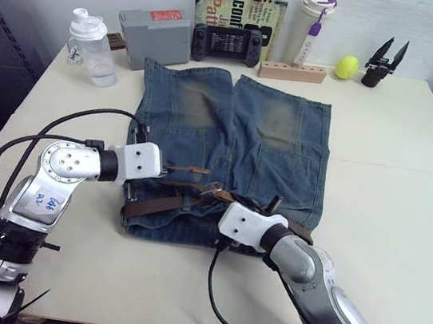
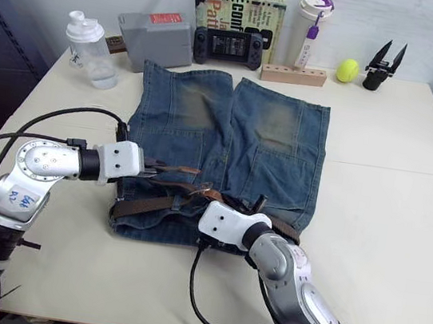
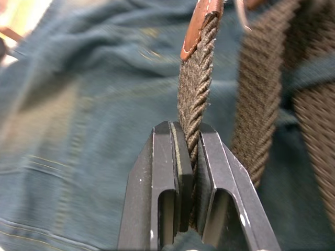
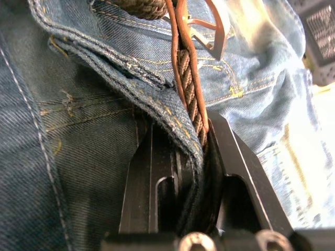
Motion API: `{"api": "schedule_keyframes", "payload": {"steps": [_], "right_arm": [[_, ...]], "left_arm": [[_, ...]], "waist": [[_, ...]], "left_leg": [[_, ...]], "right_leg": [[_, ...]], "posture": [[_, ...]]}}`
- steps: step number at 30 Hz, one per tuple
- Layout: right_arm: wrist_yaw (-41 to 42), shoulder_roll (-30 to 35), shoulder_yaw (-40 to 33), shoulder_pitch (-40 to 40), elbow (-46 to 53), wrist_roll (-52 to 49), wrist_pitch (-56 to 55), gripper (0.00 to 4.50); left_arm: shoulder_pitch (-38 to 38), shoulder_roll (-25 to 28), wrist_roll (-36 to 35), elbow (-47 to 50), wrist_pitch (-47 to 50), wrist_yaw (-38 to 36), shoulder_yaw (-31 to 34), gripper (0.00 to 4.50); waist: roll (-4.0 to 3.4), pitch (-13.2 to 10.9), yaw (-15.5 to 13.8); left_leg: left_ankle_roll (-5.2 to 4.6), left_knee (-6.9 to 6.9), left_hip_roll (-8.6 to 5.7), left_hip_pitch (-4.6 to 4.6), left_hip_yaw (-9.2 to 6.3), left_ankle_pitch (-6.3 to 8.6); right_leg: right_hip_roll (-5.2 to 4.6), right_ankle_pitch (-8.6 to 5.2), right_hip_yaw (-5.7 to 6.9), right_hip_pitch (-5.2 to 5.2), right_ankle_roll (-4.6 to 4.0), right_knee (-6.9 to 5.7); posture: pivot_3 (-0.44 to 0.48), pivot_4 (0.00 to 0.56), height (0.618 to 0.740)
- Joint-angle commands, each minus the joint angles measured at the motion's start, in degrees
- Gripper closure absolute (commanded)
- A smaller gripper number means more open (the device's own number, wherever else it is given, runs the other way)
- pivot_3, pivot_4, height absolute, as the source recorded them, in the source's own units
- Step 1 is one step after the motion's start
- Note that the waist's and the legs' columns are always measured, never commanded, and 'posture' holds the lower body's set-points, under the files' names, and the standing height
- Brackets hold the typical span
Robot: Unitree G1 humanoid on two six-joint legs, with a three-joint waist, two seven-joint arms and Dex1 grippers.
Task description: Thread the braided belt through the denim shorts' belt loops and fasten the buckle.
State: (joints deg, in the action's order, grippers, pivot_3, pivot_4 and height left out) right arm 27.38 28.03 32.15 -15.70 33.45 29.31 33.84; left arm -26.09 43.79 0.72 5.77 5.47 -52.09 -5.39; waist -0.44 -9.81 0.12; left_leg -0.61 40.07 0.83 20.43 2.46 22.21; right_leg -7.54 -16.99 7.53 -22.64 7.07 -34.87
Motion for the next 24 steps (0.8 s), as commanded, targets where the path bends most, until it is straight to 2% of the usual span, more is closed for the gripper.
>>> {"api": "schedule_keyframes", "payload": {"steps": [1, 9, 24], "right_arm": [[1.3, -0.7, -0.3, -2.4, -0.9, 1.3, -2.3, 4.44], [2.6, -2.9, -0.2, -5.4, -4.2, 2.3, -5.1, 4.44], [4.3, -4.1, -1.3, -4.3, -4.2, 3.3, -7.0, 4.44]], "left_arm": [[0.0, 1.4, 0.1, 1.3, -0.4, -1.0, 0.3, 4.5], [-0.4, 1.6, 0.6, 1.2, -0.3, -1.5, -0.3, 4.5], [-1.1, 1.0, 1.9, 0.1, -1.6, -2.5, -2.3, 4.5]], "waist": [[0.0, 0.0, 0.0], [0.0, 0.0, 0.0], [0.0, 0.0, 0.0]], "left_leg": [[0.0, 0.0, 0.0, 0.0, 0.0, 0.0], [0.0, 0.0, 0.0, 0.0, 0.01, 0.0], [0.0, 0.01, 0.0, 0.0, 0.14, 0.0]], "right_leg": [[0.0, 0.0, 0.0, 0.0, 0.0, 0.0], [0.0, 0.0, 0.01, 0.0, 0.0, -0.03], [0.0, 0.0, 0.01, 0.0, 0.0, -0.06]], "posture": [[0.0, 0.15, 0.731], [0.0, 0.15, 0.731], [0.0, 0.15, 0.731]]}}
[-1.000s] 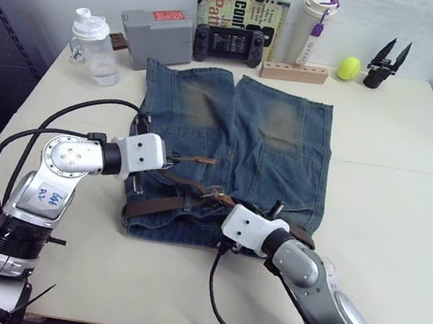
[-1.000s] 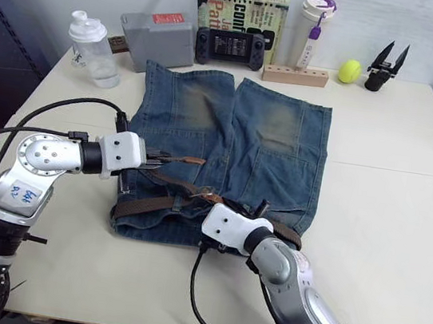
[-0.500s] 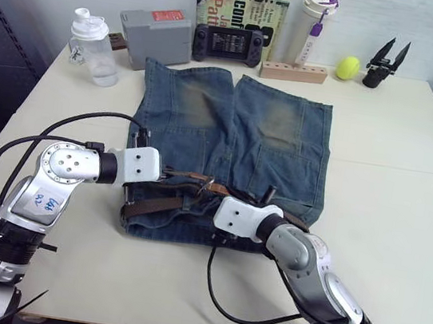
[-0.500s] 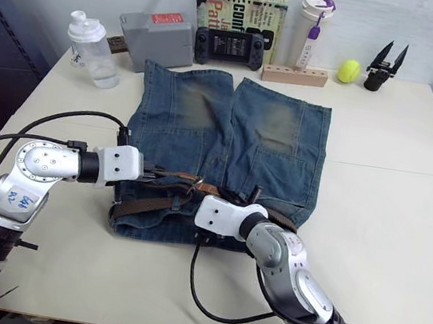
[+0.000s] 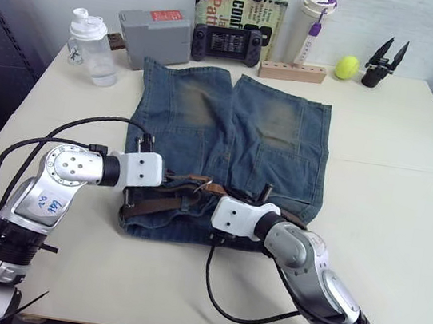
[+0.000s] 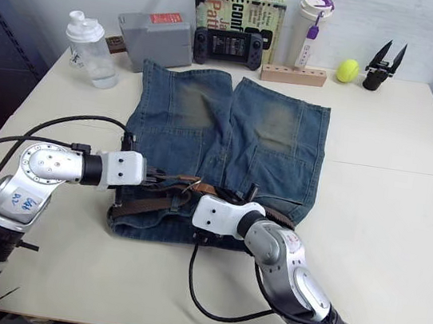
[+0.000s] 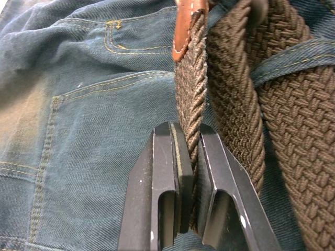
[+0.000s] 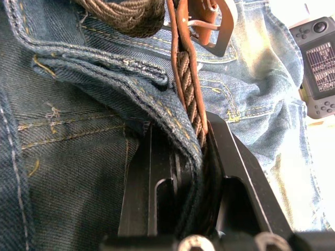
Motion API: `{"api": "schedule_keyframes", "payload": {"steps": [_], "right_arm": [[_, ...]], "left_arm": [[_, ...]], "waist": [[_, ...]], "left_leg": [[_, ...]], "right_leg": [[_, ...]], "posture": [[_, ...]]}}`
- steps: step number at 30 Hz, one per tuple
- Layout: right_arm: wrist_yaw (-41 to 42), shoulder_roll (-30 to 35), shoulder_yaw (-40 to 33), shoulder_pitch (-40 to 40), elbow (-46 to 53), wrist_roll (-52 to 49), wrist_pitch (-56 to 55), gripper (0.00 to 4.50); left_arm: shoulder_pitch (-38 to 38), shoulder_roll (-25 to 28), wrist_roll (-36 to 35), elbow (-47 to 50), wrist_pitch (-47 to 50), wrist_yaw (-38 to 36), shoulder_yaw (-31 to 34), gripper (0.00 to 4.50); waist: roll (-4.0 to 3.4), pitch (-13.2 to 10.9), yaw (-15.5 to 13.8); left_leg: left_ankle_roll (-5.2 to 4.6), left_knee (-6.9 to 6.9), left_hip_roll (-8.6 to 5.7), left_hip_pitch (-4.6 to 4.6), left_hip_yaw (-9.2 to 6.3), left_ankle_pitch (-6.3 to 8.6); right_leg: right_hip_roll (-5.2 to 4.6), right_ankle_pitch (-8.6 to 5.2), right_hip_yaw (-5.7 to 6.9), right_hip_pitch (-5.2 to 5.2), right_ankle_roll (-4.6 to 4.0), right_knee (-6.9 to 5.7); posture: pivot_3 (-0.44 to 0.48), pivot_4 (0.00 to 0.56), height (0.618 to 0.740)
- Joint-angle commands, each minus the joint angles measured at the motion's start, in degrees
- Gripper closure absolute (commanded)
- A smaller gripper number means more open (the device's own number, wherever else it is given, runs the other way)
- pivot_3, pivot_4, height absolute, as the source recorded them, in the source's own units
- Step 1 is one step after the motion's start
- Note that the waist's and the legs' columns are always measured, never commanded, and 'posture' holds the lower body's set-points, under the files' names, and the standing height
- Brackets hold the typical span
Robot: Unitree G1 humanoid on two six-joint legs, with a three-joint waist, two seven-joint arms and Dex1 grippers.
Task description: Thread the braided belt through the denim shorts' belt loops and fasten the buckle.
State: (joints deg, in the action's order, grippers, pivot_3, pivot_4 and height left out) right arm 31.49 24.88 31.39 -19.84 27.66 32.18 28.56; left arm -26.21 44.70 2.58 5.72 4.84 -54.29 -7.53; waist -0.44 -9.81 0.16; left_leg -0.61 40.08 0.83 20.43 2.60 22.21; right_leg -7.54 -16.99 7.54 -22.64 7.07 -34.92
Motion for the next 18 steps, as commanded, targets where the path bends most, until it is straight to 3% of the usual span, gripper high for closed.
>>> {"api": "schedule_keyframes", "payload": {"steps": [1, 18], "right_arm": [[0.3, -1.0, -0.6, -0.1, 1.6, 0.6, -1.7, 4.44], [0.2, -2.3, -1.2, -0.4, 0.5, 1.6, -3.2, 4.44]], "left_arm": [[-1.1, 0.1, 0.1, -0.1, -0.9, -0.4, -0.1, 4.5], [-5.2, 2.7, 1.1, -2.2, -3.2, -3.6, -0.4, 4.5]], "waist": [[0.0, 0.0, 0.0], [0.0, 0.0, 0.1]], "left_leg": [[0.0, 0.0, 0.0, 0.0, 0.04, 0.0], [0.0, -0.01, 0.01, 0.0, 0.35, 0.0]], "right_leg": [[0.0, 0.0, 0.0, 0.0, 0.0, -0.01], [0.01, 0.0, -0.01, -0.03, 0.0, -0.03]], "posture": [[0.0, 0.15, 0.731], [0.0, 0.15, 0.731]]}}
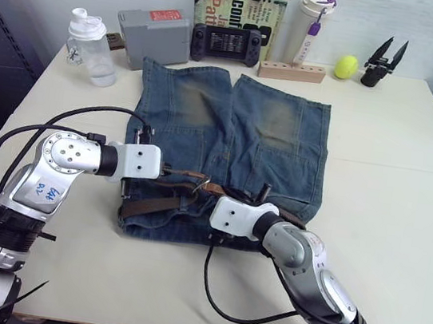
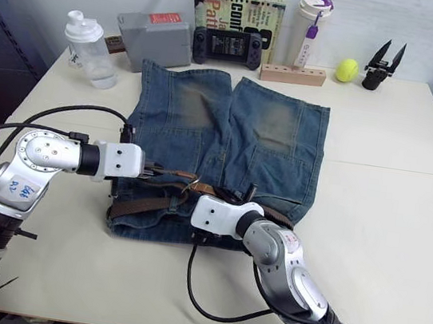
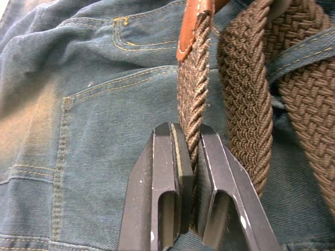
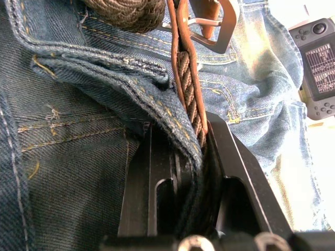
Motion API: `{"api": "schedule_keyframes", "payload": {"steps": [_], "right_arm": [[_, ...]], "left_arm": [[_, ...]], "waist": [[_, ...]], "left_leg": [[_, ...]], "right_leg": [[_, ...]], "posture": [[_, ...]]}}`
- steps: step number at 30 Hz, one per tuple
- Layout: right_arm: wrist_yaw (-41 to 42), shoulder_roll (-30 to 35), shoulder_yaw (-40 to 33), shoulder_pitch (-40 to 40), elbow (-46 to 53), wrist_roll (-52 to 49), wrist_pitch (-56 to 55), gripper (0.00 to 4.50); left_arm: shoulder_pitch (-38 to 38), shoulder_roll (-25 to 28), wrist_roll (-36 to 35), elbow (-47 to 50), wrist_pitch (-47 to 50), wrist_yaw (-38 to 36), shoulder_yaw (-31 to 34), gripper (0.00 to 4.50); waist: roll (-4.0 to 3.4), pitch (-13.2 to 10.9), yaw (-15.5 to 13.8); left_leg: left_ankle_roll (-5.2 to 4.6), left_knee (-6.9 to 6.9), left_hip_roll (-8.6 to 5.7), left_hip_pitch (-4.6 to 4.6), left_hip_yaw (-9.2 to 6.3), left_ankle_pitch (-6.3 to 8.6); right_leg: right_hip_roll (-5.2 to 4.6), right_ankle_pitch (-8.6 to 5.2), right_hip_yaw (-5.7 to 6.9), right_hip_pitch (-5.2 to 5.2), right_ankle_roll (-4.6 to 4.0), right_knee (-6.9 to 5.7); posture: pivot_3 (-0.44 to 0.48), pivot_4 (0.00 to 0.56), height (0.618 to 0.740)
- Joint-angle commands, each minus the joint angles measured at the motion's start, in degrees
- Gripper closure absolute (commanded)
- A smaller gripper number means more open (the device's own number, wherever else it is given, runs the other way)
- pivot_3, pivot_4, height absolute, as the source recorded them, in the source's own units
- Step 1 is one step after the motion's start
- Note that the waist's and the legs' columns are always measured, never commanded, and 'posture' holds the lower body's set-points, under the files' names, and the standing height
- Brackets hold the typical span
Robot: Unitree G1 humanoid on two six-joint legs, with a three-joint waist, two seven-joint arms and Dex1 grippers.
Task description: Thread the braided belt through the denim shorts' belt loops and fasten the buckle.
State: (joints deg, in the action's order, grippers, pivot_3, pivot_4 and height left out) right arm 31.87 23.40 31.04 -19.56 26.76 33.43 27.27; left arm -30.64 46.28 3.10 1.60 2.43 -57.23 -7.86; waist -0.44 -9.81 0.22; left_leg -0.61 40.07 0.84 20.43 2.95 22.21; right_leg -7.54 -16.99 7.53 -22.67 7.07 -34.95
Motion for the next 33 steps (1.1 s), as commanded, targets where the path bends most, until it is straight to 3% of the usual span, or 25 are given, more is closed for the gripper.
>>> {"api": "schedule_keyframes", "payload": {"steps": [1, 19, 33], "right_arm": [[-0.1, -0.9, -0.9, -0.7, 1.4, 0.3, -2.1, 4.44], [0.1, -1.3, -1.4, -0.7, 1.0, 0.5, -2.7, 4.44], [0.1, -1.4, -1.5, -1.5, 0.7, 0.5, -4.5, 4.44]], "left_arm": [[-0.9, 1.2, 0.8, 1.9, -1.0, -0.8, -0.2, 4.5], [-5.0, 4.3, 1.7, -0.8, -6.1, -5.6, 0.0, 4.5], [-8.1, 2.7, 3.4, -4.0, -9.8, -6.0, -2.9, 4.5]], "waist": [[0.0, 0.0, 0.0], [0.0, 0.0, 0.0], [0.01, 0.0, 0.0]], "left_leg": [[0.0, 0.0, 0.0, 0.0, 0.0, 0.0], [0.0, 0.0, 0.0, 0.0, 0.02, 0.0], [0.0, 0.0, 0.0, 0.0, 0.03, 0.0]], "right_leg": [[0.0, 0.0, 0.0, 0.0, 0.0, 0.0], [0.0, 0.0, -0.01, -0.02, 0.0, -0.02], [0.0, 0.0, 0.0, -0.03, 0.0, -0.03]], "posture": [[0.0, 0.15, 0.731], [0.0, 0.15, 0.731], [0.0, 0.15, 0.731]]}}
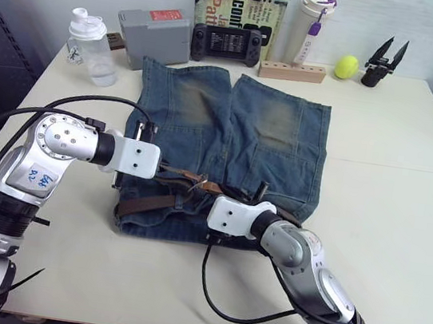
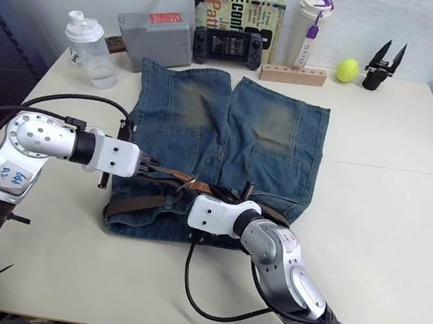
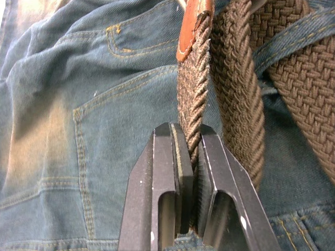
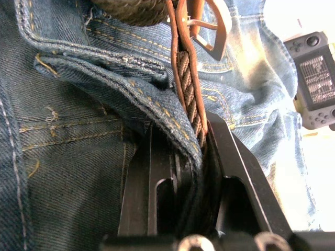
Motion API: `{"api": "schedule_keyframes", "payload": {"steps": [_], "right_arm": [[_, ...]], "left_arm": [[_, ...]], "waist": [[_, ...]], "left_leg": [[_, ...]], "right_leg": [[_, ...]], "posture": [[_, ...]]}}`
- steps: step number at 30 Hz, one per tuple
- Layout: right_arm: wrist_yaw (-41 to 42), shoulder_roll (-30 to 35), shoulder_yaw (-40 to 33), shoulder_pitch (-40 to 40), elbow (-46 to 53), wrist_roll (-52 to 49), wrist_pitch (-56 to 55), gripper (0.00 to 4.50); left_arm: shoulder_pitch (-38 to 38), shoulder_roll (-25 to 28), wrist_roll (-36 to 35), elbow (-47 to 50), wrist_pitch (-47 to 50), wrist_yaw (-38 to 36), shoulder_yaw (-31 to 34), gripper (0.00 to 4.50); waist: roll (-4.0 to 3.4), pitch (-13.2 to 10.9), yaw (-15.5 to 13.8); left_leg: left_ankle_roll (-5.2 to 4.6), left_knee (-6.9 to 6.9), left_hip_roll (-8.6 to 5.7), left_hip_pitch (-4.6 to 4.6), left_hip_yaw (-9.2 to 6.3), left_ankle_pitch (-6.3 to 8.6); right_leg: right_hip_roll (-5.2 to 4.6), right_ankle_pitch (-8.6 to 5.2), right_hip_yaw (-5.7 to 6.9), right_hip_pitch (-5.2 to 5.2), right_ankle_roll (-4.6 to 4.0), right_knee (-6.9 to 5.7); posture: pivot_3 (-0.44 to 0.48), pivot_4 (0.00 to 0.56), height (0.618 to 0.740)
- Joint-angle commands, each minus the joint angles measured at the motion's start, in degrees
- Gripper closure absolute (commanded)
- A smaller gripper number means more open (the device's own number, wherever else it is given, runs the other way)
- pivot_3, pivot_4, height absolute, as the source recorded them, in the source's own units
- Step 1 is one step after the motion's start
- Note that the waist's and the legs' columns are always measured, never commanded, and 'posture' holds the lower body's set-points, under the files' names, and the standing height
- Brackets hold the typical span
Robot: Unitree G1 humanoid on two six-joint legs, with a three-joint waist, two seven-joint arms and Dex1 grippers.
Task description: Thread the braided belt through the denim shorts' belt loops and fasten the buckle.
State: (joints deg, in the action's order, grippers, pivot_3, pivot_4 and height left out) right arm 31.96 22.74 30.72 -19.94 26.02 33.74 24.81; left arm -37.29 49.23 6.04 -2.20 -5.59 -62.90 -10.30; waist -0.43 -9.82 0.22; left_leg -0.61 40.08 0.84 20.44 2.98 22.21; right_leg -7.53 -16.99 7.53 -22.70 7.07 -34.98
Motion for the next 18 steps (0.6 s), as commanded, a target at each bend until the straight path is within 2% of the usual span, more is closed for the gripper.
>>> {"api": "schedule_keyframes", "payload": {"steps": [1, 10, 18], "right_arm": [[0.0, -0.7, -1.2, -1.2, 1.5, 0.2, -2.1, 4.44], [0.1, -1.0, -1.2, -1.4, 1.0, 0.3, -3.5, 4.44], [0.2, -1.4, -1.4, -1.1, 1.0, 0.5, -3.3, 4.44]], "left_arm": [[-1.6, -0.3, 0.5, -0.4, -2.1, -0.3, -0.6, 4.5], [-2.4, -3.9, 0.5, -1.5, -3.2, 0.5, -1.9, 4.5], [-1.1, -3.5, 1.2, -1.8, -4.8, 0.0, -2.1, 4.5]], "waist": [[0.0, 0.0, 0.0], [0.0, 0.0, 0.0], [0.0, 0.0, 0.0]], "left_leg": [[0.0, 0.0, 0.0, 0.0, 0.0, 0.0], [0.0, 0.02, 0.0, 0.0, 0.0, 0.0], [0.0, 0.04, -0.01, 0.0, 0.0, 0.0]], "right_leg": [[0.0, 0.0, 0.0, 0.0, 0.0, 0.0], [-0.01, 0.0, 0.0, 0.0, 0.0, -0.03], [-0.01, 0.0, 0.0, 0.0, 0.0, -0.04]], "posture": [[0.0, 0.15, 0.731], [0.0, 0.15, 0.731], [0.0, 0.15, 0.731]]}}
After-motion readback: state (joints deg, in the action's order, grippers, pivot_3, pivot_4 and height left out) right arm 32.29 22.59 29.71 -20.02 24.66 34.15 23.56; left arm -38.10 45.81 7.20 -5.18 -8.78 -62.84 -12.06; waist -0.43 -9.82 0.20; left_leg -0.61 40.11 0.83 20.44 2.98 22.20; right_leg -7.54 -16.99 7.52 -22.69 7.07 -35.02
